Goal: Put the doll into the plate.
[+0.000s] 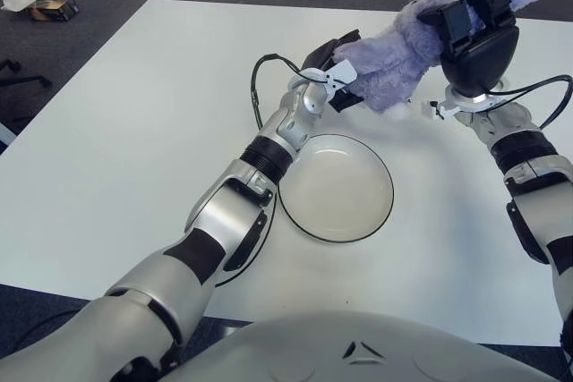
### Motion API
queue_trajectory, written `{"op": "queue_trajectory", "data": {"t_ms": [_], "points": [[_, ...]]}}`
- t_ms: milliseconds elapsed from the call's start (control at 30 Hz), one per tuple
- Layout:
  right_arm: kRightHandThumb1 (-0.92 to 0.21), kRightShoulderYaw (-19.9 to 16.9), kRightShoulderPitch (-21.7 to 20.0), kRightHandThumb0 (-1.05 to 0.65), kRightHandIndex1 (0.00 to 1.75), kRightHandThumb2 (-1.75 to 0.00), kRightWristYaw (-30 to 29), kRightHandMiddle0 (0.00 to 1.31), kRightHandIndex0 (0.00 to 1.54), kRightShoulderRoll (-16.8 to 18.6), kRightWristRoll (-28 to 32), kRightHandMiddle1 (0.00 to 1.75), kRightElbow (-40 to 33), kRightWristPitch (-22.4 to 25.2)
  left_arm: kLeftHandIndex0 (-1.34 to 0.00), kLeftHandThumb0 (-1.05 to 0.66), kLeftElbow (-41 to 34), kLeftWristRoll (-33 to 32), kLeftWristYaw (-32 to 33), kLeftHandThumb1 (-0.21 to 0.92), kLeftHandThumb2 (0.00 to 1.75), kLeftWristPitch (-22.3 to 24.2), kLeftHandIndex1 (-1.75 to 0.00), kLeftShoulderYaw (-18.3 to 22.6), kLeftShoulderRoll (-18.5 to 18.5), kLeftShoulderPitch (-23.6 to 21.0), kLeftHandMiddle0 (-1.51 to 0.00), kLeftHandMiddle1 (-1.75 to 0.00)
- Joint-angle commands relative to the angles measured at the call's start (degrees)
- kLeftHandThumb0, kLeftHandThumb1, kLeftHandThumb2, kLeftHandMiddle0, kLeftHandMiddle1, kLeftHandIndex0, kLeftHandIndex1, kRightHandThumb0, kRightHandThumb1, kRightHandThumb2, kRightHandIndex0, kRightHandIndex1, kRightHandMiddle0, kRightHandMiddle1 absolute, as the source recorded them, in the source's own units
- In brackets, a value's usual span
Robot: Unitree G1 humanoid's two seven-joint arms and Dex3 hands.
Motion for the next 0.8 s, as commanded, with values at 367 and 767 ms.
{"op": "queue_trajectory", "data": {"t_ms": [367, 767], "points": [[-0.1, -10.0, 8.8, 0.0, 1.71, -1.56, 28.6, 0.55, 0.78, 3.0, 22.0, 1.75, -12.6, -2.3, -0.76, -0.56, 11.3, 2.8, 4.8, 0.16, 1.52, -8.1, -1.75, -1.5, 2.8, -5.9, -1.43, -1.75], [-0.42, -17.8, 19.4, 0.0, 1.39, -1.09, 66.5, 0.38, 0.68, 0.4, 33.2, 1.75, -41.1, 23.1, -0.74, -0.55, 18.7, 4.6, 8.9, 0.18, 1.49, -10.3, -1.75, -2.2, 4.3, -8.0, -1.42, -1.75]]}}
